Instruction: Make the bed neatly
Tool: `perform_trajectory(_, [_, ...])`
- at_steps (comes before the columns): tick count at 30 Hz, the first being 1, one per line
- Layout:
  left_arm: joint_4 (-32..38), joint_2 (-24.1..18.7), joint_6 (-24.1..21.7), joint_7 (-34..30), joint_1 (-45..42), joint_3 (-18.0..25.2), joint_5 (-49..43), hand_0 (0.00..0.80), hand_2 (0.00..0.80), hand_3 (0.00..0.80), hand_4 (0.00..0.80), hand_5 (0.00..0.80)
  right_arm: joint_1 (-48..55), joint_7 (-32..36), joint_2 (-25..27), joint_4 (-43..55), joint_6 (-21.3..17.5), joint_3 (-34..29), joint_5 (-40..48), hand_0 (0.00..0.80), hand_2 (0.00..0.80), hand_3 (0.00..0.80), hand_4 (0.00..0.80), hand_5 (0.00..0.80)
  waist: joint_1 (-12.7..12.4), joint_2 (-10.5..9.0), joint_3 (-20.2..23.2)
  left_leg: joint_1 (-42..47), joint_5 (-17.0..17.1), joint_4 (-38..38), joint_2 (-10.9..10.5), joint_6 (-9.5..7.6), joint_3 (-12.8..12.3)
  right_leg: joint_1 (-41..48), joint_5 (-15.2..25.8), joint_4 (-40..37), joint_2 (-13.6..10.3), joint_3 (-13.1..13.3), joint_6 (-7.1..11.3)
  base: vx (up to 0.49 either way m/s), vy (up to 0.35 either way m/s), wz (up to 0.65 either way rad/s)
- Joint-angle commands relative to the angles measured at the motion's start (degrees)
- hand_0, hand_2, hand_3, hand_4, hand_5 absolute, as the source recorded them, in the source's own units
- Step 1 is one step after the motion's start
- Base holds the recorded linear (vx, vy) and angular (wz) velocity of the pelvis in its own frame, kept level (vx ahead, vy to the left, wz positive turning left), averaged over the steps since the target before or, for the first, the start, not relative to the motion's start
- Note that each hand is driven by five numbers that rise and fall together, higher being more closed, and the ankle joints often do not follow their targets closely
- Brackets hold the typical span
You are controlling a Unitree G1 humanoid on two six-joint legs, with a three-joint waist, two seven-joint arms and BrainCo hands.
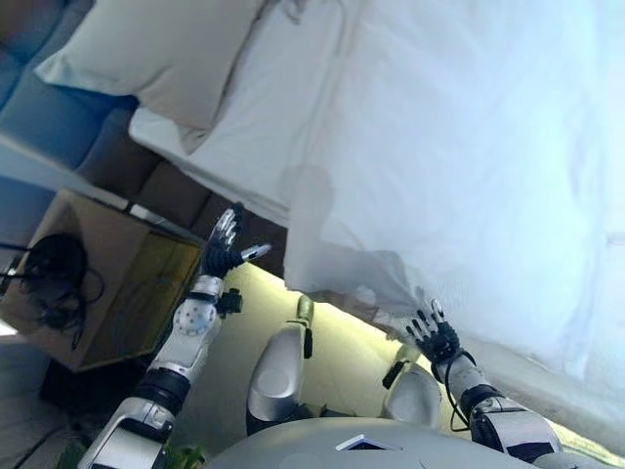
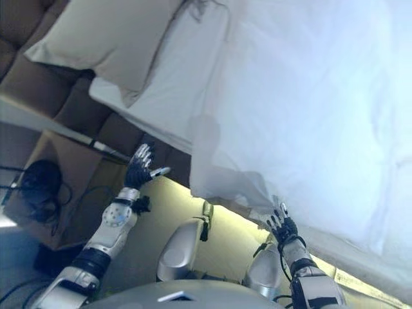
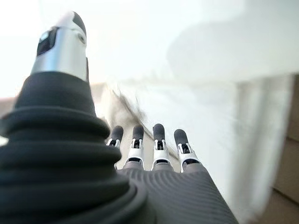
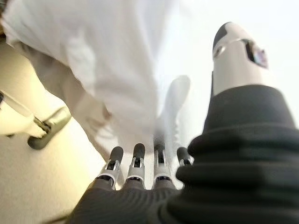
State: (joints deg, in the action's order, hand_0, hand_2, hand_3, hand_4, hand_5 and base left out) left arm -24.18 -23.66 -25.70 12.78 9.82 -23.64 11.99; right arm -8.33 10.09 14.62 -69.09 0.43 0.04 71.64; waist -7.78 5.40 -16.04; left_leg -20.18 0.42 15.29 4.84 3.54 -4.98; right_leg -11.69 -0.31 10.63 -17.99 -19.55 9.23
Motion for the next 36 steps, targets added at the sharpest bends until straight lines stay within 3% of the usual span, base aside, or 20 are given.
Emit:
perform_trajectory(1, [0.9,0.1,-1.5,4.9,5.3,-0.5,-4.3,0.000,0.000,0.000,0.000,0.000,0.7,1.1,1.5,1.2,1.2,-1.8,2.2,0.000,0.000,0.000,0.000,0.000,1.7,-0.88,-1.8,-3.0,4.2,0.3,3.5,4.50,2.2,6.4,1.9,-1.8,-1.9,1.3,2.24,-0.019,-0.080,-0.31])
perform_trajectory(8, [0.1,1.2,0.2,8.2,8.2,-1.0,-9.1,0.000,0.000,0.000,0.000,0.000,3.6,0.6,1.1,2.1,-2.1,-3.9,-0.9,0.000,0.000,0.000,0.000,0.000,5.7,-2.02,-1.4,-1.0,5.3,-1.8,5.6,5.03,0.1,6.2,2.7,-3.2,-0.7,3.4,2.72,-0.001,-0.068,-0.26])
perform_trajectory(19, [-3.1,0.7,3.3,26.4,13.2,-2.3,-29.2,0.000,0.000,0.000,0.000,0.000,4.6,1.6,2.7,9.6,-2.2,-8.9,9.6,0.000,0.000,0.000,0.000,0.000,12.0,-3.51,-7.7,-6.8,2.9,4.9,8.6,5.67,-2.0,-4.9,1.7,2.9,0.0,8.3,2.27,-0.092,0.008,-0.27])
perform_trajectory(22, [-6.3,0.4,9.1,32.7,17.1,-3.7,-38.8,0.000,0.000,0.000,0.000,0.000,5.9,2.4,2.4,11.7,-1.9,-10.0,12.7,0.000,0.000,0.000,0.000,0.000,14.9,-5.01,-10.2,-9.7,2.2,7.3,9.2,5.34,-3.2,-10.4,1.9,5.6,0.7,10.4,2.16,-0.118,0.037,-0.32])
perform_trajectory(26, [-8.9,0.2,13.7,36.7,20.3,-4.4,-45.5,0.000,0.000,0.000,0.000,0.000,6.1,6.3,3.0,10.5,-0.7,-11.3,15.5,0.000,0.000,0.000,0.000,0.000,16.3,-5.73,-11.9,-11.8,1.3,9.6,9.4,5.03,-4.0,-13.7,1.7,7.8,1.2,11.5,1.84,-0.052,0.036,-0.19])
perform_trajectory(28, [-10.9,-0.2,18.7,38.8,22.6,-5.5,-49.5,0.000,0.000,0.000,0.000,0.000,5.5,8.2,3.6,10.4,0.4,-11.5,17.0,0.000,0.000,0.000,0.000,0.000,17.1,-6.13,-12.9,-13.0,1.0,10.7,9.5,4.93,-4.3,-15.5,1.8,8.9,1.4,12.1,1.72,-0.052,0.046,-0.19])
perform_trajectory(36, [-17.8,-0.2,25.2,39.7,28.9,-8.7,-50.8,0.000,0.000,0.000,0.000,0.000,2.9,9.0,4.6,16.4,-0.5,-8.9,19.3,0.000,0.000,0.000,0.000,0.000,18.9,-6.13,-13.8,-16.1,2.3,9.6,8.6,4.52,-6.1,-21.5,2.9,9.6,0.9,13.6,1.37,-0.025,0.067,-0.17])
